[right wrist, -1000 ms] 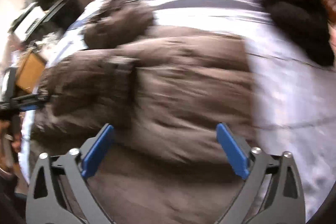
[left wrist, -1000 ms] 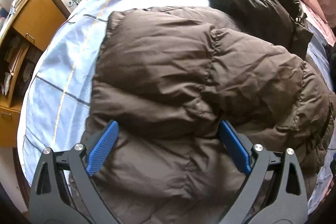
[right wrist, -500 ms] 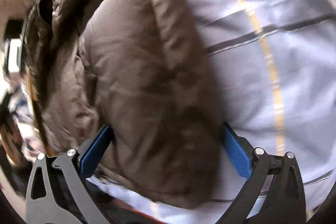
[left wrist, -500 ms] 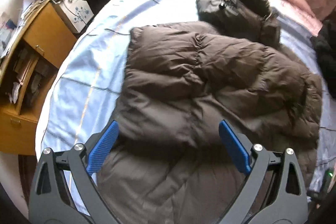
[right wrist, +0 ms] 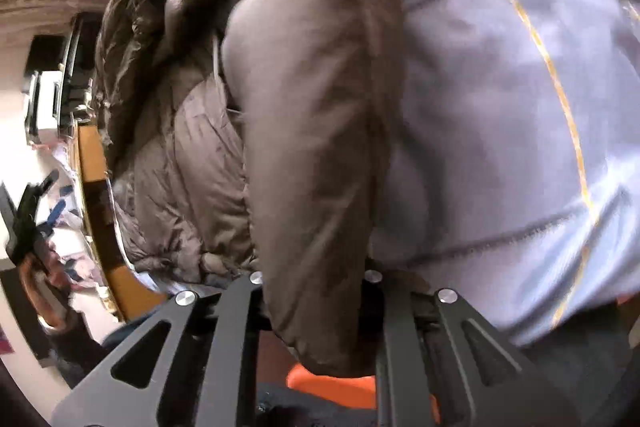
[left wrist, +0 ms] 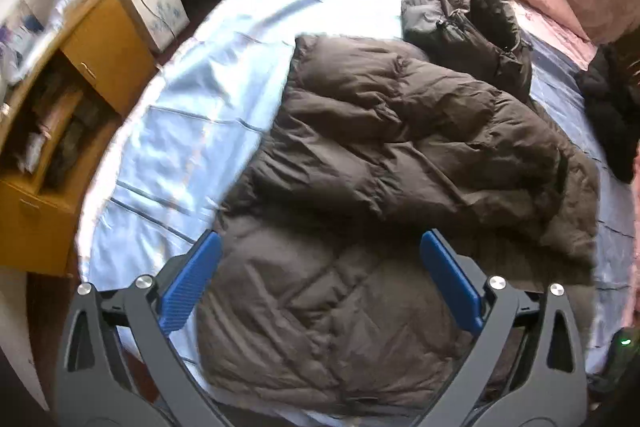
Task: Fold large clothes
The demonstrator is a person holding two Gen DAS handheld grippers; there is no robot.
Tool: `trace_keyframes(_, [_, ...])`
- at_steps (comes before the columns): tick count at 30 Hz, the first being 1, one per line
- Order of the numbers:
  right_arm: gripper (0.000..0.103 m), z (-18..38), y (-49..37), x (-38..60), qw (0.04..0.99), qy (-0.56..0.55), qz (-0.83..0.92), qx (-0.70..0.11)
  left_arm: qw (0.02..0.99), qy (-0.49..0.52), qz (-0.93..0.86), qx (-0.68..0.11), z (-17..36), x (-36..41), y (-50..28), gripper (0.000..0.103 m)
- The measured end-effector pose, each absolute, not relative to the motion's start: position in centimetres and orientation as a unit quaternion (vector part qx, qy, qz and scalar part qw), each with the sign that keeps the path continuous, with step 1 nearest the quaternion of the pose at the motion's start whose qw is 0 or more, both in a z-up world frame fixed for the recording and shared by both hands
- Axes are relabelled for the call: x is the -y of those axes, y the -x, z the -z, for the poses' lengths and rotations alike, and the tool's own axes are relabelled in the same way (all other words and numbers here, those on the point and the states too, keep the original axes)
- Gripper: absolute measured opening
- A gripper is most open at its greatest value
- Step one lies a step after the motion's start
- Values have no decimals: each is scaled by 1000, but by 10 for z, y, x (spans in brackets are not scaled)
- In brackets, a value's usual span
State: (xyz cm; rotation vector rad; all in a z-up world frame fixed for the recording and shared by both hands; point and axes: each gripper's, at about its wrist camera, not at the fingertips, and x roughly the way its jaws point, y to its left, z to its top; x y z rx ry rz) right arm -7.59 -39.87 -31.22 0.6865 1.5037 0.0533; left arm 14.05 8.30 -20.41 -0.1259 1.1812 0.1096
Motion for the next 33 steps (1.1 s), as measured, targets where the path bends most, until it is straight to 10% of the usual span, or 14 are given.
trace_keyframes(1, [21, 320, 73, 403, 680, -301, -12, -669, 830, 68, -38, -552, 201, -82, -142, 101])
trace_keyframes(4, [90, 342, 75, 439, 647, -341, 107, -673, 832, 53, -40, -550, 195, -77, -148, 101])
trace_keyframes(13, [75, 194, 6, 390, 862, -187, 111, -458, 823, 17, -16, -568, 216, -55, -191, 101])
trace_keyframes(18, [53, 197, -75, 286, 871, -126, -59, -472, 797, 49, -30, -601, 259, -64, -223, 101])
trace_keyframes(27, [52, 272, -164, 186, 803, -38, -68, -591, 788, -30, -62, -611, 297, -72, -237, 101])
trace_keyframes(30, [95, 204, -171, 194, 871, -54, -62, -485, 819, -78, -52, -566, 278, -66, -228, 101])
trace_keyframes(33, [102, 164, -230, 199, 910, -31, -19, -413, 829, -102, -40, -548, 266, -54, -220, 101])
